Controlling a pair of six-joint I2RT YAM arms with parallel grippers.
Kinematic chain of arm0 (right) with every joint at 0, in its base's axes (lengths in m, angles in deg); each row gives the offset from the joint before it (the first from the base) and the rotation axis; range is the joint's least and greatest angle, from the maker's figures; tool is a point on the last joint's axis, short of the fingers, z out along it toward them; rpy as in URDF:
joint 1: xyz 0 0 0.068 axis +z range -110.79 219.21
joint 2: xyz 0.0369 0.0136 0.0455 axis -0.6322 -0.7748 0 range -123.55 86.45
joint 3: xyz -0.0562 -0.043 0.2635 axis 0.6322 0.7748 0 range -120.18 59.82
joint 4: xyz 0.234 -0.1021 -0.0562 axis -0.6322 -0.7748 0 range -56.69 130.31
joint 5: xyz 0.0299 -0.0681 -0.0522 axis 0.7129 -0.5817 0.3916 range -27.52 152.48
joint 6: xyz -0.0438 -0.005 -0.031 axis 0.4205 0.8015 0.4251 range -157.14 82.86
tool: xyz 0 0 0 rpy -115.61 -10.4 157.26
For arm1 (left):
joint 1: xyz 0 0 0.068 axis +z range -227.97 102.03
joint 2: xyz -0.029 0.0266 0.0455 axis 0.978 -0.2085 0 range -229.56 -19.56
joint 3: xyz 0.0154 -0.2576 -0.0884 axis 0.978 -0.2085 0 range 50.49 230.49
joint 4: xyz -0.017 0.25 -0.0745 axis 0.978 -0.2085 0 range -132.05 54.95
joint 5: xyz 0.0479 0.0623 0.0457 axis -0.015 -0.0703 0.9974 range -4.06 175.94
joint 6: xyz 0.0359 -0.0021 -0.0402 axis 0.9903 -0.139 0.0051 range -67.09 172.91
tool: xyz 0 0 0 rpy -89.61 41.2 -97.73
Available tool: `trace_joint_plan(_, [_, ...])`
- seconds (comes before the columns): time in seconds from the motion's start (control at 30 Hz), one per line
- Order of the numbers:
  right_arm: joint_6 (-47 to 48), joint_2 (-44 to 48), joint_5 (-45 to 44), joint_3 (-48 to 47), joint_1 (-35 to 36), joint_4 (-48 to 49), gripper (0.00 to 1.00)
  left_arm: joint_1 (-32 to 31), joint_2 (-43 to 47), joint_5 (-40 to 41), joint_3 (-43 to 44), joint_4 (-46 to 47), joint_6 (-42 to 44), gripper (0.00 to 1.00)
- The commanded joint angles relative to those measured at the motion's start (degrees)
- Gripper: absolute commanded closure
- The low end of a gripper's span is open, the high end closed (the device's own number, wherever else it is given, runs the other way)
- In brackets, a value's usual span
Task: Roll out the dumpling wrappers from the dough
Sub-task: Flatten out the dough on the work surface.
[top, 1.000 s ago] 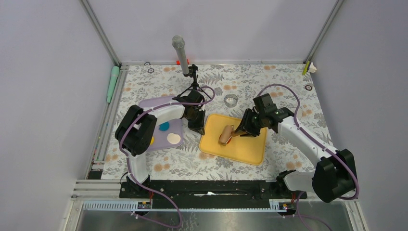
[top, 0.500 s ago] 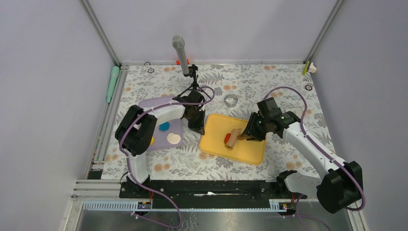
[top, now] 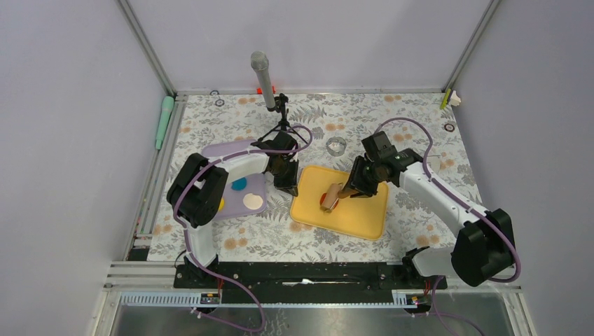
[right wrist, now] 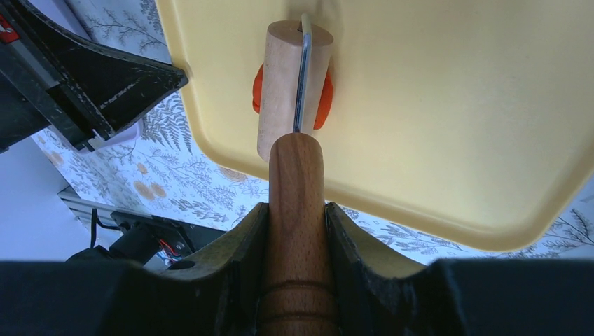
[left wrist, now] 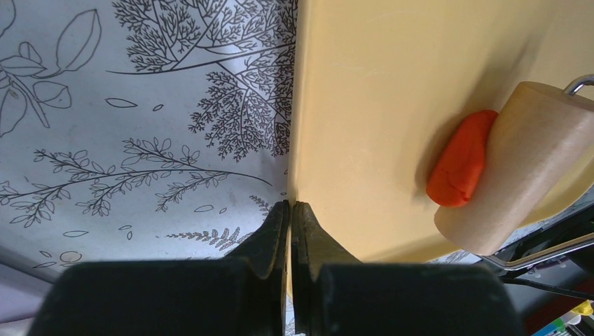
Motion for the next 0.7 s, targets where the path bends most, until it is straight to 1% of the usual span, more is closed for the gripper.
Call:
trace_joint_plan(0.0, [0.8,-5.7,-9.9,4.5,1.6,-1.6,1.0,0.3,0.9,2.6,-0.8,2.1,-0.4,1.0])
trace_joint_plan(0.2, [0.3,-3.9,-9.1,8.3,1.7,-0.8,1.0,0.3,1.3,2.3,-1.3,2.1,-0.6,1.0])
trace_joint_plan(0.27, [0.4,-3.2,-9.3,8.8,1.8,-2.5,1.0,0.3,1.2,2.5,-1.2,2.0,-0.6,1.0])
trace_joint_plan(0.43, [0.3,2.2,-14.6,8.9,1.7,-8.3,1.0,0.3,1.7,3.2,-1.2,1.5,-0.6,1.0])
trace_joint_plan(0.57, [-0.2,4.0,-15.3,7.5,1.7,-12.1,1.0,0.4,2.1,3.6,-1.5,1.5,-0.6,1.0])
trace_joint_plan(0.67, [-0.1,5.3,-17.6,5.9,1.7,-15.0,1.0,0.4,2.2,3.6,-1.8,1.6,-0.7,1.0])
